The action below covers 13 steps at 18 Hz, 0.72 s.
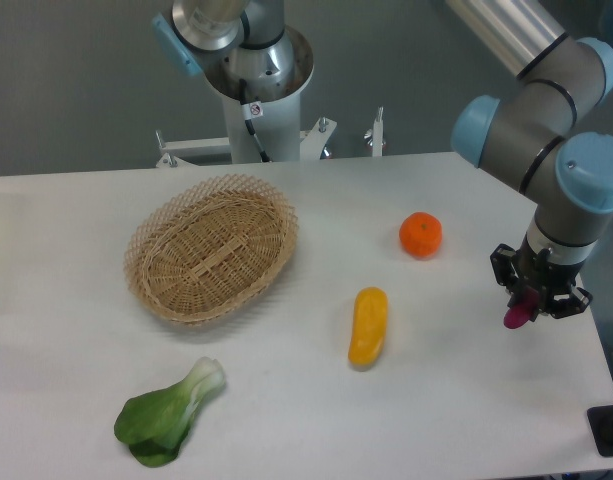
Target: Place the sweet potato on the table
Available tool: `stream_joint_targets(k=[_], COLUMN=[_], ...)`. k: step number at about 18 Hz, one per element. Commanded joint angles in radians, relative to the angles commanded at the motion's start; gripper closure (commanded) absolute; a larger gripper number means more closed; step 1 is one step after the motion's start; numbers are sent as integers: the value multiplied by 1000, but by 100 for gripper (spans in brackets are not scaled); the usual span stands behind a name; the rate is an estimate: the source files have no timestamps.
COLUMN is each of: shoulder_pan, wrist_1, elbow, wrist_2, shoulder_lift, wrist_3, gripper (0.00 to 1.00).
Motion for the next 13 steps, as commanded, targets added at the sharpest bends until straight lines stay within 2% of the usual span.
stream_joint_targets(k=[13], shoulder_pan=[-3], wrist_1=[-2], elbow=[-12], wrist_2=[-11], shoulder_lift=[6], wrist_3=[-12], gripper=[74])
